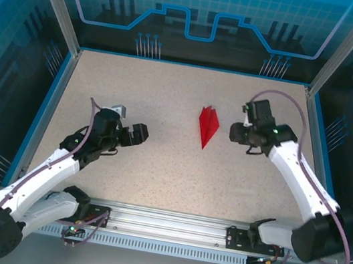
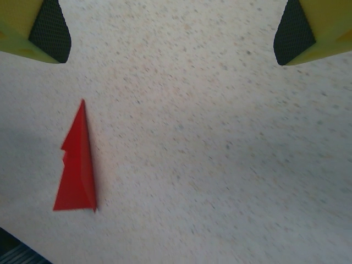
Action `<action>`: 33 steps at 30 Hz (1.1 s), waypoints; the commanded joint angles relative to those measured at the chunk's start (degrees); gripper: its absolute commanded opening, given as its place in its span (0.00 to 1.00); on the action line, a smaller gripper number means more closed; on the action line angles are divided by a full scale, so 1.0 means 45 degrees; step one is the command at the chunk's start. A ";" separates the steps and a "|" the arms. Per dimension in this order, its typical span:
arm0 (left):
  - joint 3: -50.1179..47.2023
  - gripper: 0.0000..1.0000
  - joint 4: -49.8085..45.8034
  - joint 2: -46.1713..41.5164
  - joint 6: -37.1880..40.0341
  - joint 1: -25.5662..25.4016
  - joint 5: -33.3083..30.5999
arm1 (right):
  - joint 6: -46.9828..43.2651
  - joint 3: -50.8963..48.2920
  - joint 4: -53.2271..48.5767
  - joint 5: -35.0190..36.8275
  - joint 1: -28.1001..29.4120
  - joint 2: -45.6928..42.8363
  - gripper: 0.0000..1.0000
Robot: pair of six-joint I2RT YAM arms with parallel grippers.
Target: Fold a paper plane with a square sheet of paper (fold left side to right side)
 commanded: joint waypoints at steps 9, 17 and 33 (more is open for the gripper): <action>-0.1546 0.99 0.2553 -0.0899 0.3277 0.0418 -0.5385 | -0.0437 -0.5447 0.4950 0.1603 -0.2741 -0.4274 0.99; -0.3058 0.99 0.4607 -0.0708 0.5077 0.0729 -0.6333 | -0.1613 -0.9459 1.0066 0.1207 -0.3868 -0.5110 0.99; -0.5187 0.99 1.0905 0.1941 0.7897 0.1978 -0.3008 | -0.2980 -0.9595 1.6172 -0.0713 -0.4153 -0.0417 0.99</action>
